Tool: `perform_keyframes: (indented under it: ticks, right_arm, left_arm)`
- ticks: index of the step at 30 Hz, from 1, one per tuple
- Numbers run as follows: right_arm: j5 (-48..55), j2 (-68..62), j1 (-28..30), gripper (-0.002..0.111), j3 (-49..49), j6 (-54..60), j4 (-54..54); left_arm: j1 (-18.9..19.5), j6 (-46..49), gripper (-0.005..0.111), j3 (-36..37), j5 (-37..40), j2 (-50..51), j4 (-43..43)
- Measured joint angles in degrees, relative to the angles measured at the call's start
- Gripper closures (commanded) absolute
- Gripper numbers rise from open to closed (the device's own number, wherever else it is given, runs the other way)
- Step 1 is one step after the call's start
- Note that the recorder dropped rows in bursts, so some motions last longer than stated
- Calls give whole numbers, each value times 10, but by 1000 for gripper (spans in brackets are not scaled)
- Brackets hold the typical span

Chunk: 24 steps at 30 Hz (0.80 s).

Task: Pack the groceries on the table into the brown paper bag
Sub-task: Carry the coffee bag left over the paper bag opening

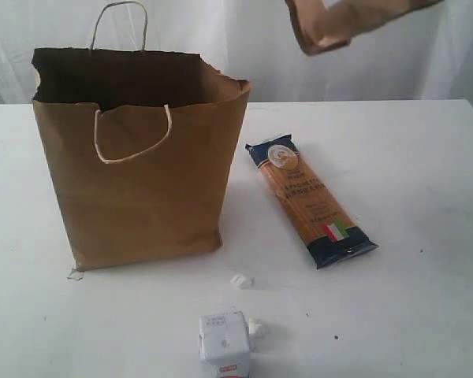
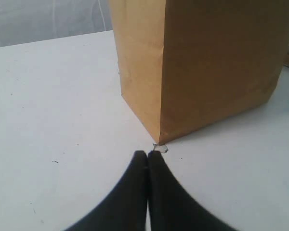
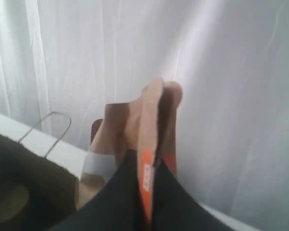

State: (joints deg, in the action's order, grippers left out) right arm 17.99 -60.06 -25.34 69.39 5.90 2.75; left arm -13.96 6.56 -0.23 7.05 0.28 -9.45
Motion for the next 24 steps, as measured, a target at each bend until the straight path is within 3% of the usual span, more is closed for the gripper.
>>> perform_keyframes:
  ticks: [5, 24]
  right_arm:
    - [-49, -18, -32, 108, 20, 55, 0]
    - [-50, -214, -189, 108, 205, 266, 0]
  left_arm:
    - [0, 0, 107, 0, 0, 0, 0]
    - [0, 0, 107, 0, 0, 0, 0]
